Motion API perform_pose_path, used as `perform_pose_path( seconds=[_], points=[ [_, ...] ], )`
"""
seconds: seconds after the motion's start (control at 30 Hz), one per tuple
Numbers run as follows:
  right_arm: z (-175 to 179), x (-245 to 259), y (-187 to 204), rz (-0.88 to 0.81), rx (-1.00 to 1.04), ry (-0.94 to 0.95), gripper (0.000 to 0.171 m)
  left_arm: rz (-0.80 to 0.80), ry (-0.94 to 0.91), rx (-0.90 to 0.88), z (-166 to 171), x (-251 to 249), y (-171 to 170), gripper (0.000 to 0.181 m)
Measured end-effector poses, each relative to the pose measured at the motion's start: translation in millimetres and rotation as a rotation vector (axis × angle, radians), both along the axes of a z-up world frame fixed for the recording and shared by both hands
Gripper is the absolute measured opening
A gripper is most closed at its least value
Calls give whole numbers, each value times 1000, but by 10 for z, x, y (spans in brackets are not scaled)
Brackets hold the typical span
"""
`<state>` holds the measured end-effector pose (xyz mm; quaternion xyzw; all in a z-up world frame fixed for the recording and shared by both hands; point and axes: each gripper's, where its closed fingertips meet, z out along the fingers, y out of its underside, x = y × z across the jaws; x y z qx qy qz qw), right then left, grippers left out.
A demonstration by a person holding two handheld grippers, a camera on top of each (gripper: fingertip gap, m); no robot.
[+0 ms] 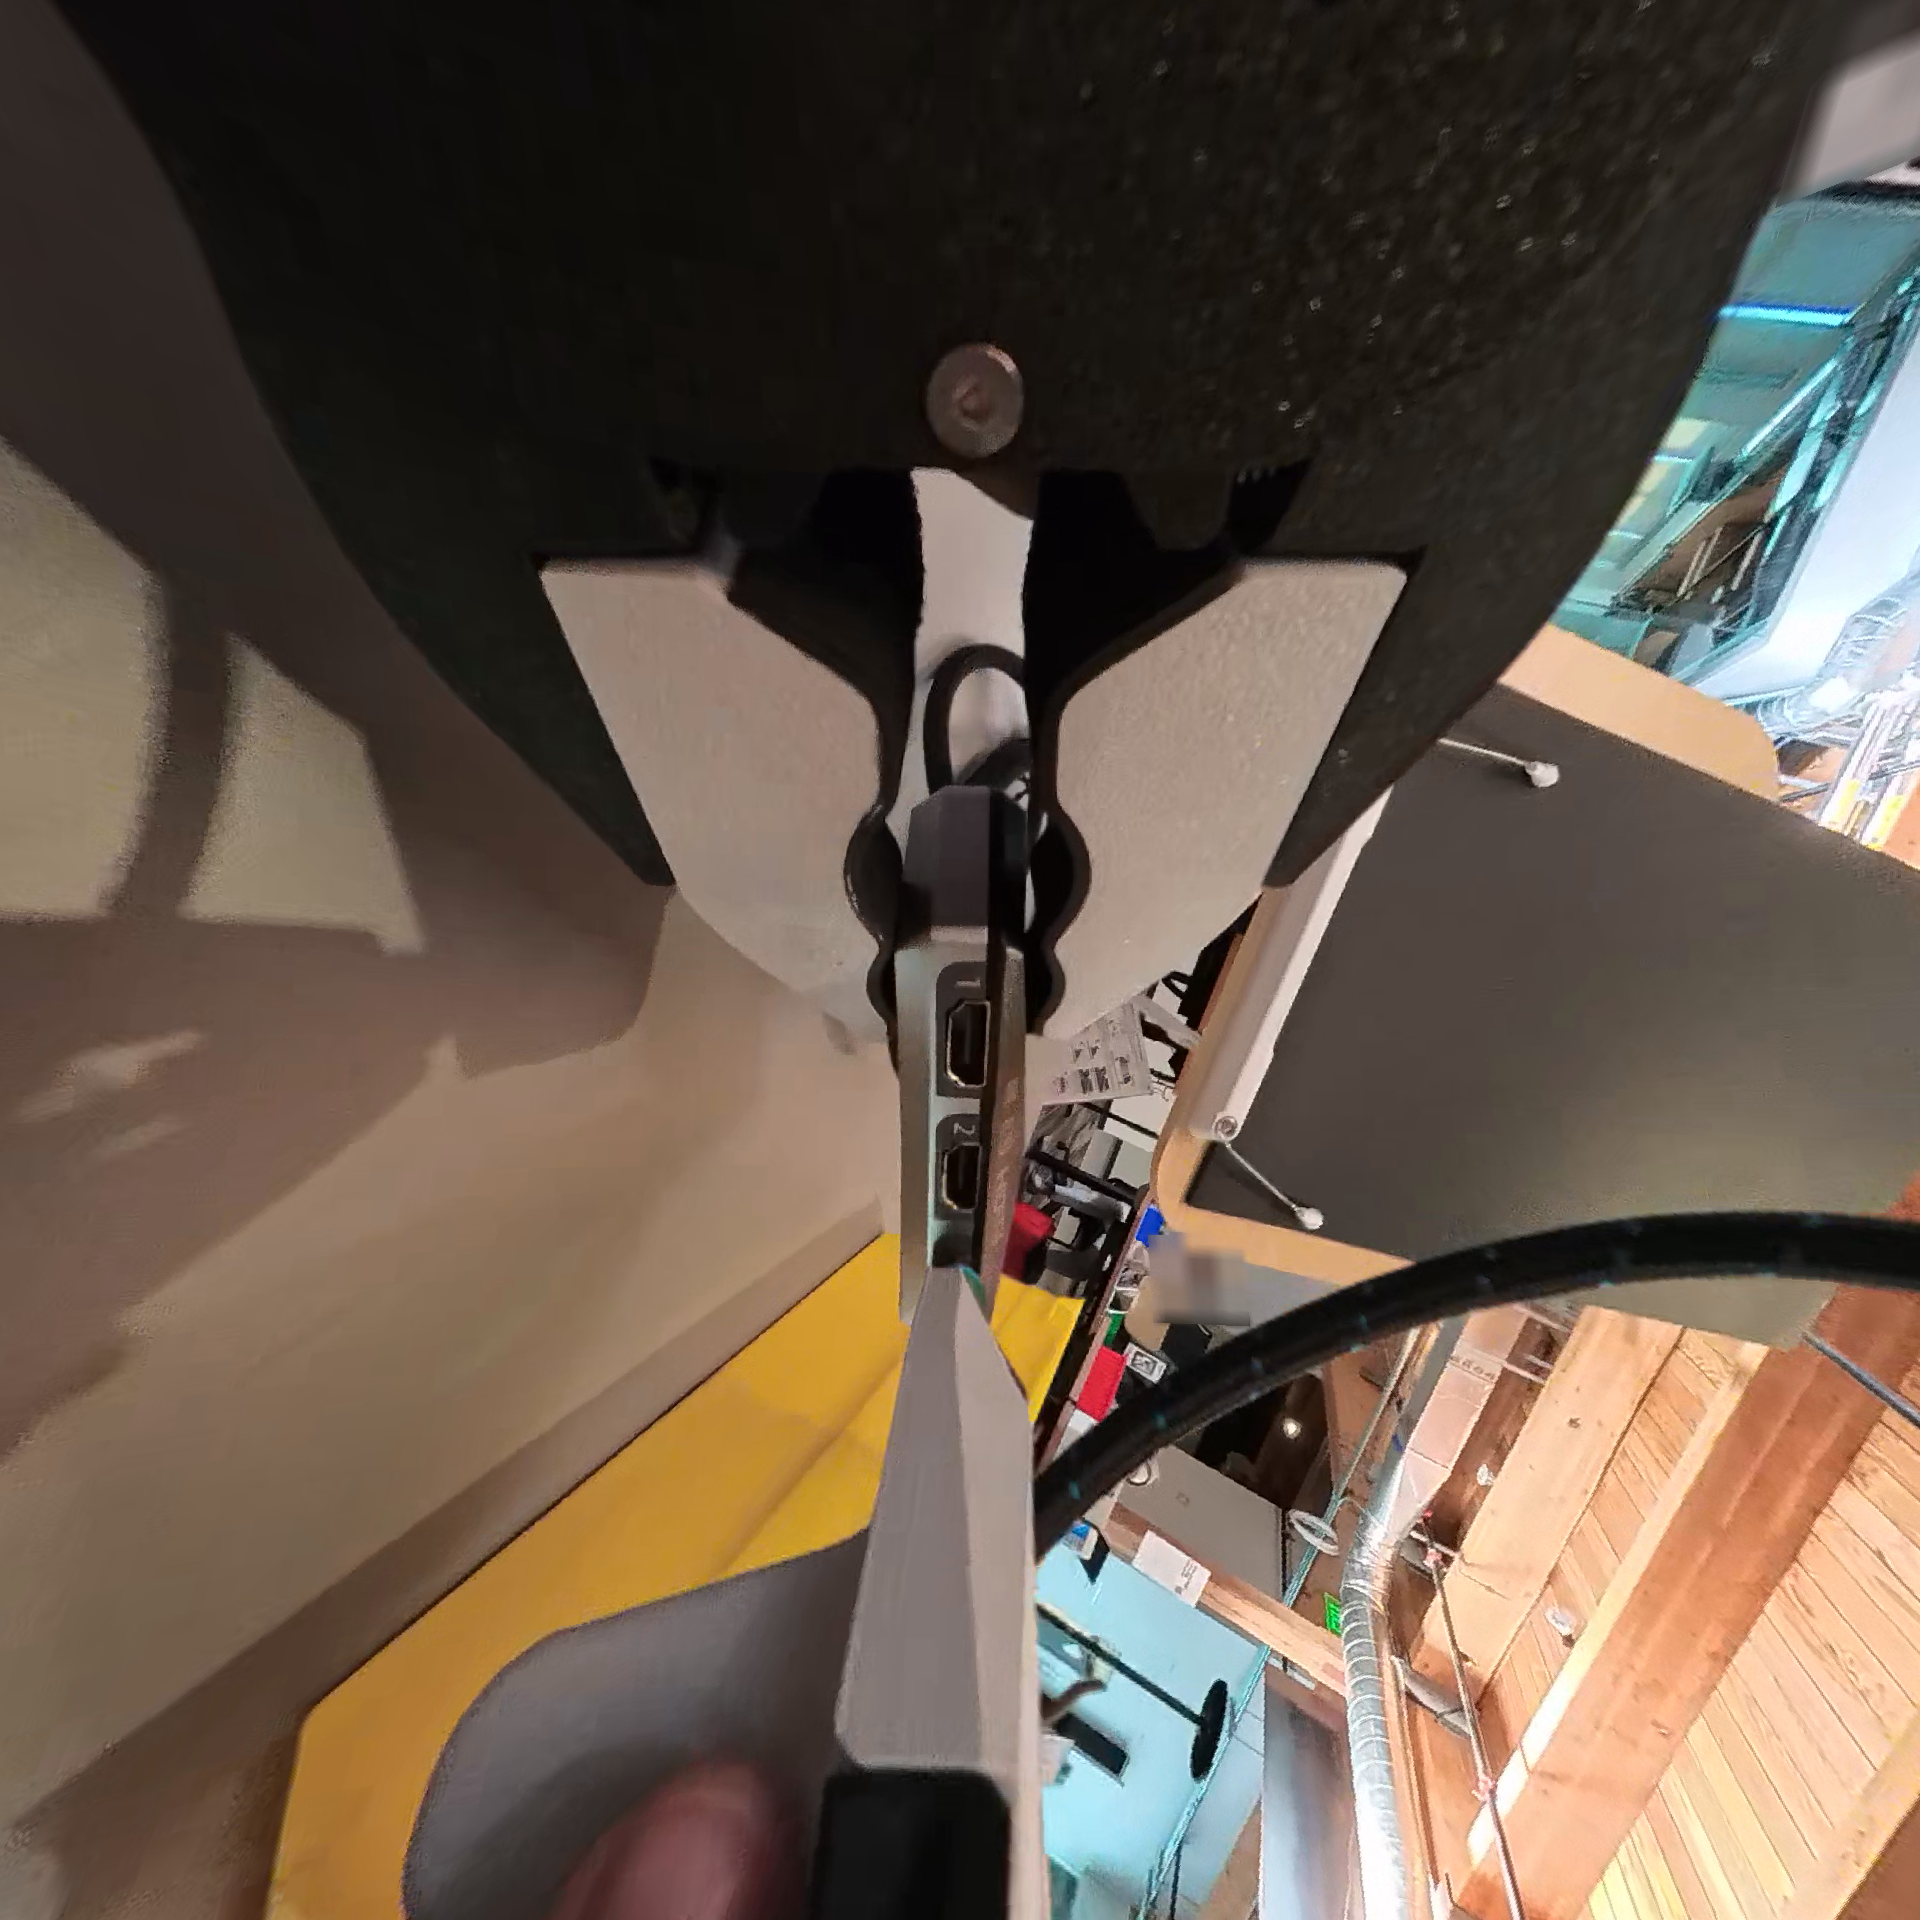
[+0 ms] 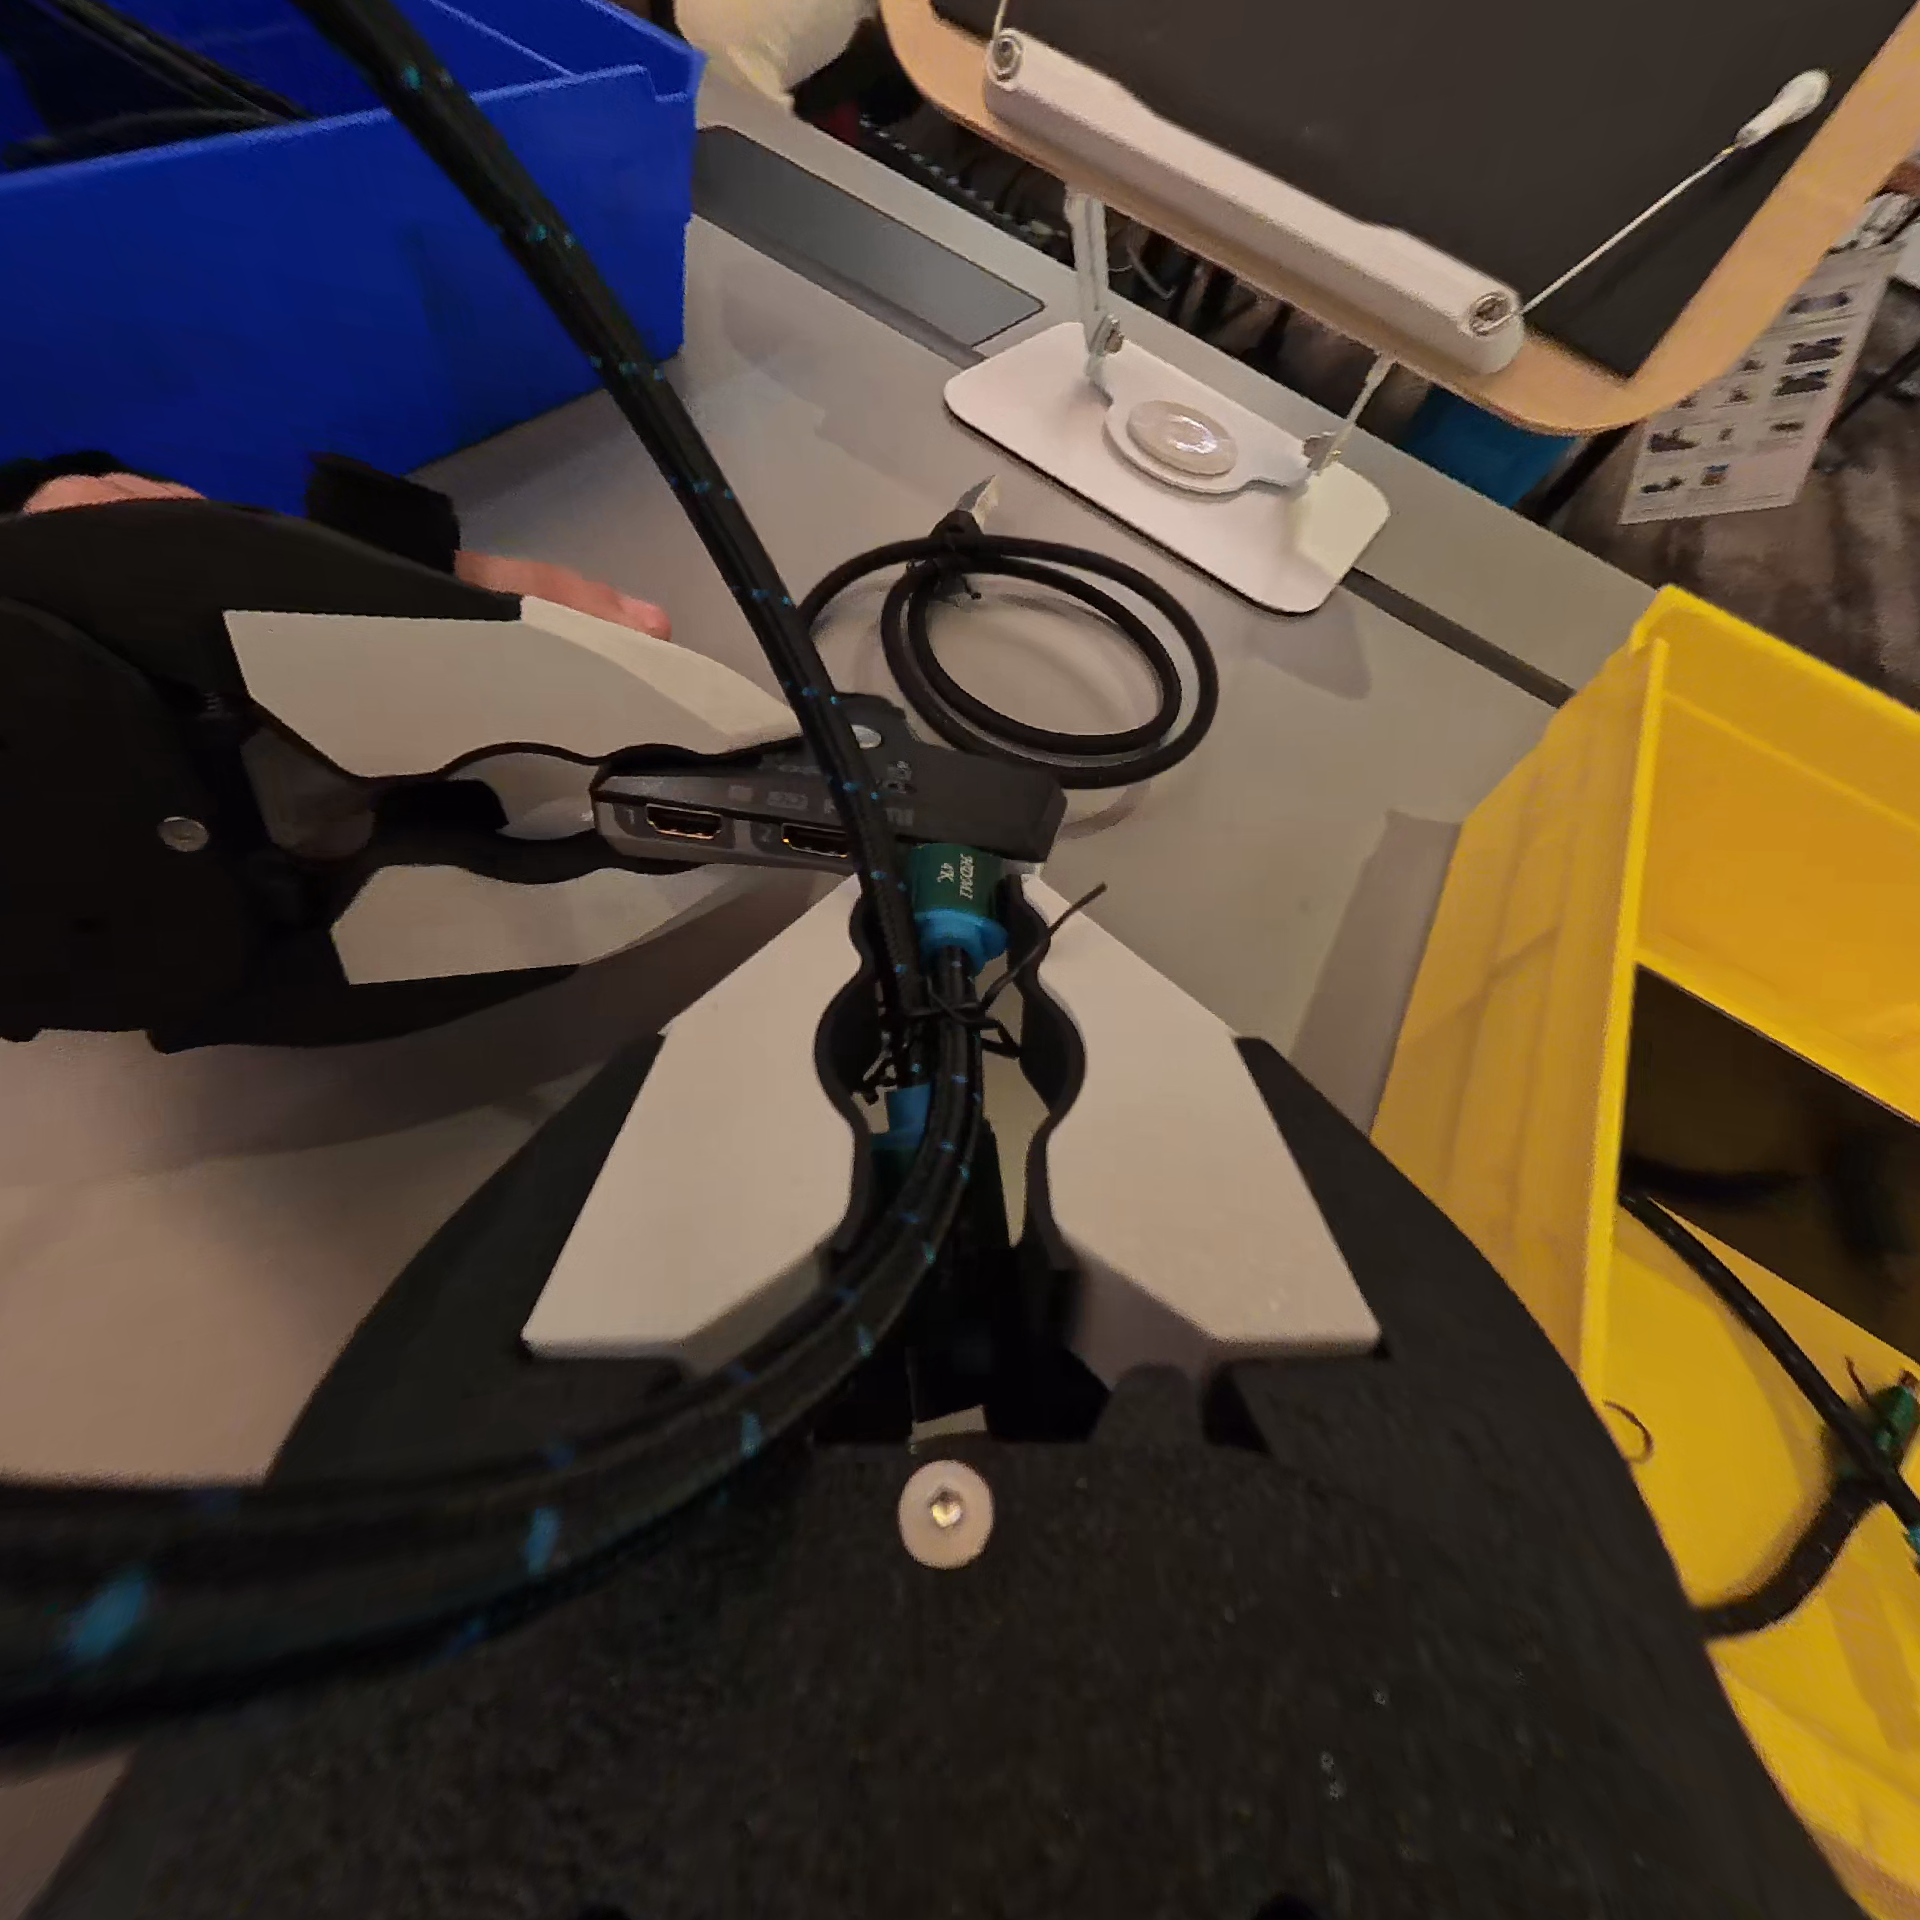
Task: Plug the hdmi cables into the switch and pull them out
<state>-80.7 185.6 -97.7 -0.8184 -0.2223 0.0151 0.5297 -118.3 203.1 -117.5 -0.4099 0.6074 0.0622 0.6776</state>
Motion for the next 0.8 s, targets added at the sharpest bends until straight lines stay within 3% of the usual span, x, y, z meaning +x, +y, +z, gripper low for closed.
perform_pose_path(
  seconds=[0.13,0.27,0.47,0.63,0.8],
  points=[
    [-51,49,36,-10,-18,49,21,-3,-6,-138,-63,46,-3,23],
    [-29,136,150,-48,31,11,21,-62,-172,-496,4,11,-90,45],
    [61,133,174,-61,81,76,21,-74,-459,-1024,101,-32,70,59],
    [105,14,144,-70,125,97,21,-80,-525,-1140,101,-7,78,56],
    [156,-20,154,-94,153,145,20,-69,-542,-1147,104,-15,91,55]
  ],
)
